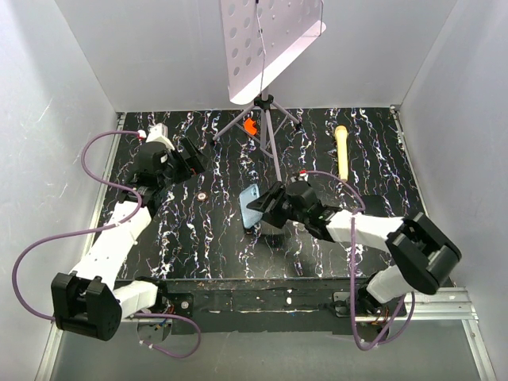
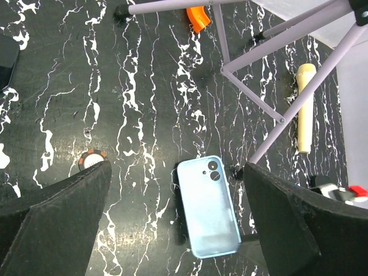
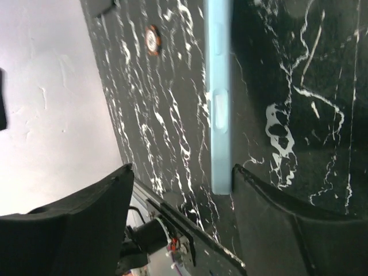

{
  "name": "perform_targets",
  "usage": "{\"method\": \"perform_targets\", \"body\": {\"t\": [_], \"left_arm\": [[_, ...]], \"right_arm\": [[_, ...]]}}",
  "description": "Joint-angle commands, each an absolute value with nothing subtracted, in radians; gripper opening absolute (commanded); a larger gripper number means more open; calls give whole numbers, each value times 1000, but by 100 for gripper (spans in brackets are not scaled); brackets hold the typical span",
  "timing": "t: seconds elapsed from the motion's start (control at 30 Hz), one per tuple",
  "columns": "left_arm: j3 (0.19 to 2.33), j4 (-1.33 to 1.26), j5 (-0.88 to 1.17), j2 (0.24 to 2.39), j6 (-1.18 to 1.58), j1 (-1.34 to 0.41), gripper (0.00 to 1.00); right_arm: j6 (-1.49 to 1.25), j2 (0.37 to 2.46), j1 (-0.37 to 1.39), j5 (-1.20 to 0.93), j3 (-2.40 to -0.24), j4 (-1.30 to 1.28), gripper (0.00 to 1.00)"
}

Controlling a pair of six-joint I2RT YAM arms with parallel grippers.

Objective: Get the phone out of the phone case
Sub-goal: Place the phone case at the center of the board.

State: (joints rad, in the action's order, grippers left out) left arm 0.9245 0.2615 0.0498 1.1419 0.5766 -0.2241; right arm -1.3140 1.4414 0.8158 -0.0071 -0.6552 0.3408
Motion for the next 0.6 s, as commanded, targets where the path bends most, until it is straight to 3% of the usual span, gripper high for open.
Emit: {"method": "perform_targets", "body": {"t": [0.0, 0.13, 0.3, 0.37, 0.57], "left_arm": [[927, 259, 69, 1095, 572, -222, 100], [927, 256, 81, 1081, 566, -229, 100], [928, 256, 106, 1085, 577, -235, 99], [927, 247, 135, 1091, 592, -236, 100], [960, 245, 290, 1094, 612, -245, 100]], "right_arm": [[-1290, 1517, 840, -139, -710, 304, 79], [-1243, 1384, 859, -143, -629, 126, 83], [-1051, 1148, 816, 101, -722, -476, 84], [-1011, 1089, 723, 117, -744, -608, 83], [-807, 1011, 225, 190, -833, -768, 73]]}}
